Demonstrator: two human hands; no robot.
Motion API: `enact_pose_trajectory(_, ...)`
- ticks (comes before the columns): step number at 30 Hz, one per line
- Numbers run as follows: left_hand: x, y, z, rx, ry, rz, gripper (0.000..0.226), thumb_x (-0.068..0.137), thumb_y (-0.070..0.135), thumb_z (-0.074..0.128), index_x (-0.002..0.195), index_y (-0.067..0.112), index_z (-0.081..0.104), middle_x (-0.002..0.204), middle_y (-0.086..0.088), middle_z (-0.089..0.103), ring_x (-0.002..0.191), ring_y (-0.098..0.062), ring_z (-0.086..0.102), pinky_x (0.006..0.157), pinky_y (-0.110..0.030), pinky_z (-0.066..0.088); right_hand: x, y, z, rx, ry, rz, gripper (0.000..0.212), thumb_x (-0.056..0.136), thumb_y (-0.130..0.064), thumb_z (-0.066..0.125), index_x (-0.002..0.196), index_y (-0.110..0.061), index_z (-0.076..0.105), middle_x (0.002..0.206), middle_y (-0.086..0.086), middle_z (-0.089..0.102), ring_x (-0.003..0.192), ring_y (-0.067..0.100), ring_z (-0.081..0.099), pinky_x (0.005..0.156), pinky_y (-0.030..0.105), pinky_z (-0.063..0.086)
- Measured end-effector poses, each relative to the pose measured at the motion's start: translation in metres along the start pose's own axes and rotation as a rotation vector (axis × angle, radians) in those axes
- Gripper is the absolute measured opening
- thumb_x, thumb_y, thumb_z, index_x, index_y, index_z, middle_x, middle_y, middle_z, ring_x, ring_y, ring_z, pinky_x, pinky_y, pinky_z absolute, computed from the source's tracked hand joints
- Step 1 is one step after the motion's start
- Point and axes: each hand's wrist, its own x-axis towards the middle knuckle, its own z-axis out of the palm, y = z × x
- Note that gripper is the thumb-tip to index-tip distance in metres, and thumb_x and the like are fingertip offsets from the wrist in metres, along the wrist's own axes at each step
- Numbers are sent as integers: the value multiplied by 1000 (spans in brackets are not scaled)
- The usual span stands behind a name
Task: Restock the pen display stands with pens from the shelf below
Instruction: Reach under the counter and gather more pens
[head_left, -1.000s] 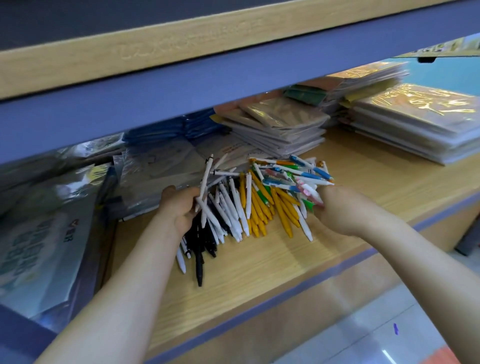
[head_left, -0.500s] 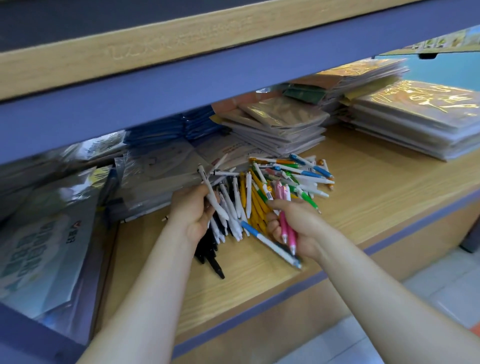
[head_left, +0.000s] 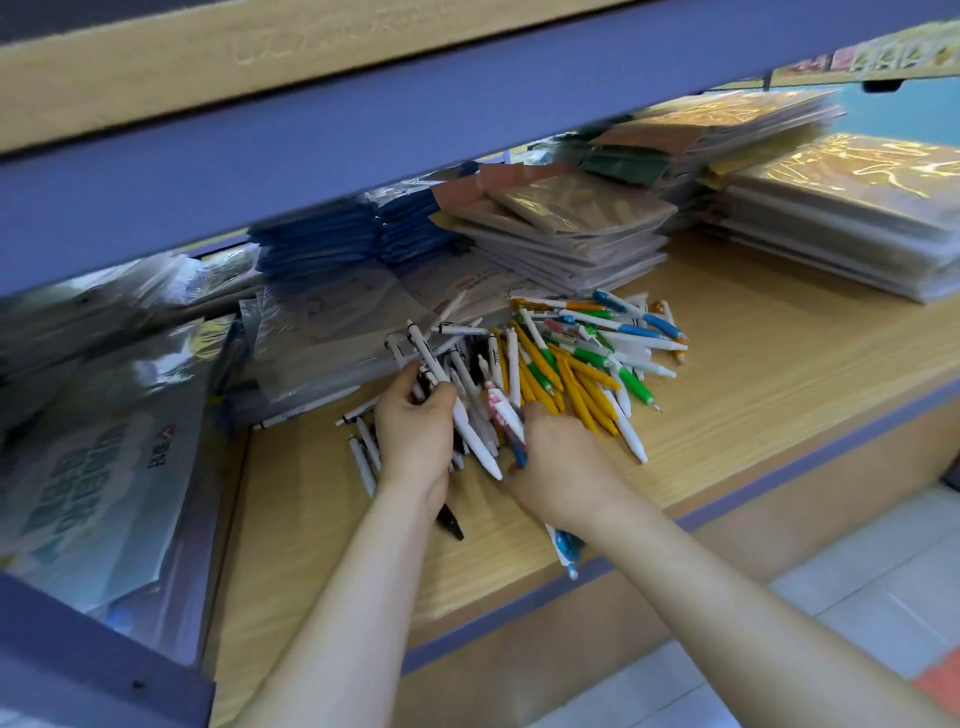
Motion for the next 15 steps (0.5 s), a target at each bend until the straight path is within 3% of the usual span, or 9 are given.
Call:
enact_pose_trajectory(2,-4,5,-4,-2,-25,27,49,91,10,56,138,20,50,118,-13,64,91,-28,66,79,-44,56,3,9,-2,258,36,63,17,84,-16,67,94,-16,53,76,-1,52,67,16,52,50,26,36)
enact_pose_trajectory(5,-13,13,-8,15,-52,72,48,91,8,55,136,25,51,106,-5,68,72,-19,65,57,-33,52,7,21,-13,959,99,290,15,85,-13,70,81,-13,56,71,7,50,60,18,49,56,27,41)
enact_pose_trajectory(7,-29,19,-3,58,-109,111,48,91,4,55,133,28,52,105,4,69,76,-9,68,63,-27,56,8,18,-19,1373,91,379,17,84,-19,74,83,-12,59,67,6,52,52,15,49,48,25,43)
enact_pose_trajectory(9,-47,19,9,126,-218,168,51,89,6,57,136,26,52,115,5,68,90,-9,69,80,-32,58,8,7,-23,1606,34,368,16,84,-21,74,85,-8,64,63,6,59,47,15,56,42,23,46)
enact_pose_trajectory(12,-65,17,25,313,-307,303,50,86,26,54,134,37,50,124,13,63,109,-9,62,94,-37,53,9,-2,-24,1735,0,305,15,86,-15,70,95,-3,68,71,11,68,60,21,68,55,28,56)
enact_pose_trajectory(15,-70,19,35,452,-301,383,46,94,30,52,138,42,44,135,17,55,119,0,52,101,-26,45,9,7,-25,1800,40,279,12,85,-16,71,93,-6,70,73,9,69,65,19,69,58,27,56)
